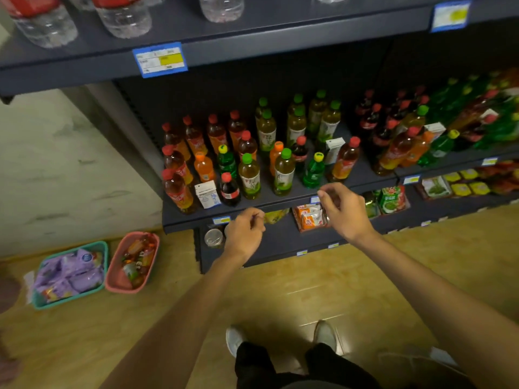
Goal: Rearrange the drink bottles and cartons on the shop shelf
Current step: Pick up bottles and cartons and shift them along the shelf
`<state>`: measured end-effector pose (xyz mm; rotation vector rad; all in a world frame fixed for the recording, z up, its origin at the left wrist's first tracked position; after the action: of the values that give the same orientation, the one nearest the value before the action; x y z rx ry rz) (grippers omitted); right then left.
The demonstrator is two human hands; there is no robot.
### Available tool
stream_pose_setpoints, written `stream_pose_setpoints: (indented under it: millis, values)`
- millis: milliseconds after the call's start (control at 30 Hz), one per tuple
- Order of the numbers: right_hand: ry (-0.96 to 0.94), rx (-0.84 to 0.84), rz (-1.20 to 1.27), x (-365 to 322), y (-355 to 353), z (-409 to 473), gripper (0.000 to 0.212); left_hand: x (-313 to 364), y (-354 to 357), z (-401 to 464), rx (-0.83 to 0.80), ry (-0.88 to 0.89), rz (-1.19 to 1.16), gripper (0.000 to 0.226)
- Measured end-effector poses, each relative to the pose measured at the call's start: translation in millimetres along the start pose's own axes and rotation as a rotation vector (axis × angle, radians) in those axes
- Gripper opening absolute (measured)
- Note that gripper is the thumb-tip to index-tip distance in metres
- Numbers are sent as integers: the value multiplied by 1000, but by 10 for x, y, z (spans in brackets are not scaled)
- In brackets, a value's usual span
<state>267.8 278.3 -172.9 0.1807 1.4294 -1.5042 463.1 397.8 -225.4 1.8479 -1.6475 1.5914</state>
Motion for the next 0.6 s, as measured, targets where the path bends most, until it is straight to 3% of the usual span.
stream_pose_setpoints:
  millis: [367,600]
  values:
    - [-29,-56,70,724,-856,-62,18,440,1044,-370,50,-11,3,16]
    - [26,-76,98,943,-825,30,22,528,1113,-342,35,-29,46,16]
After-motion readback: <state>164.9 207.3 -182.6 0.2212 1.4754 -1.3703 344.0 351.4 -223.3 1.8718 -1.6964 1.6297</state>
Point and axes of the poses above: each hand's wrist, its own z-axis towards the middle knuckle, its own y-axis out of the palm, x = y × z, the point moved 3 cm from there along z, towards the middle knuckle, and after that the axes turned 11 degrees about -y, right-handed, at the moved point
